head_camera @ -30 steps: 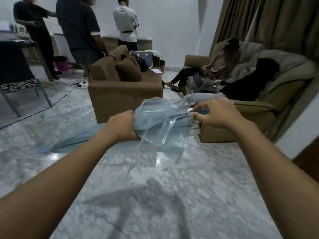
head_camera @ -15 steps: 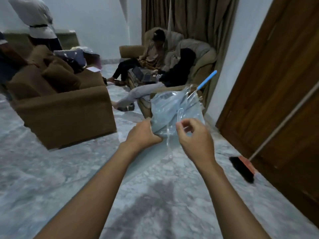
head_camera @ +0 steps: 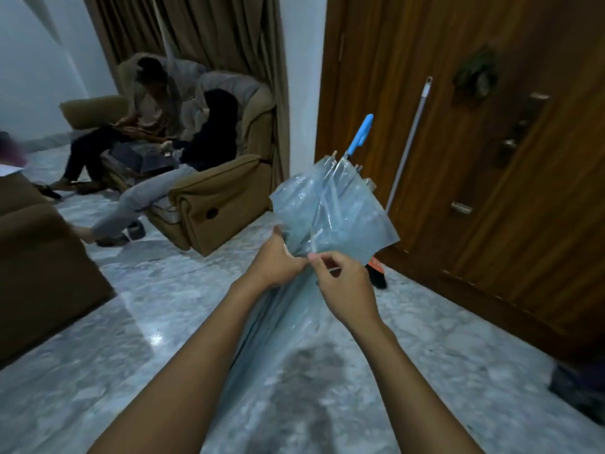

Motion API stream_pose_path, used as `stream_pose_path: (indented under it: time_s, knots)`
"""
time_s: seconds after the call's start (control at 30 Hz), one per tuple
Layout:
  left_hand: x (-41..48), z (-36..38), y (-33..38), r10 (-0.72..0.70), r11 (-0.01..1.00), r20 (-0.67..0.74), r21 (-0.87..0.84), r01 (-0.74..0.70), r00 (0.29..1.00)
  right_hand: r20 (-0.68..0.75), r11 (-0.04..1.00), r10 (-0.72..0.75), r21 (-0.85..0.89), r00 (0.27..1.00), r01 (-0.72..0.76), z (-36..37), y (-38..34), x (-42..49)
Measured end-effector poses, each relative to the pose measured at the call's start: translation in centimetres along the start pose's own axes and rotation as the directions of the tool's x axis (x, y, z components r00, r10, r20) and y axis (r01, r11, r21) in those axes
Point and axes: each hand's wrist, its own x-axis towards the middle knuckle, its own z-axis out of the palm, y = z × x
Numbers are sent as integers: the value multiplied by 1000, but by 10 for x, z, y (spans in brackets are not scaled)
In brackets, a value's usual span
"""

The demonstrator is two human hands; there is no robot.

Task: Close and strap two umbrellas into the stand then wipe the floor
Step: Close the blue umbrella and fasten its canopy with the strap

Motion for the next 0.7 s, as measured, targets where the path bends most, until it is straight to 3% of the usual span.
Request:
stream_pose_path:
  time_s: [0.13, 0.33, 0.57, 0.7]
  knots:
    - [27, 47, 27, 3, 992, 61, -126, 5, 998, 25, 968, -15, 250, 1000, 8, -41, 19, 20]
    - [67, 116, 84, -14, 952, 110, -303, 47, 994, -13, 914, 122, 392, 992, -107, -126, 78, 59]
    - [107, 194, 148, -52, 857, 179, -497, 136, 983, -140, 938, 128, 338, 982, -74, -223, 133, 110]
    - [123, 225, 168, -56, 814, 246, -551, 187, 968, -231, 981, 161, 141, 960, -131, -254, 164, 137]
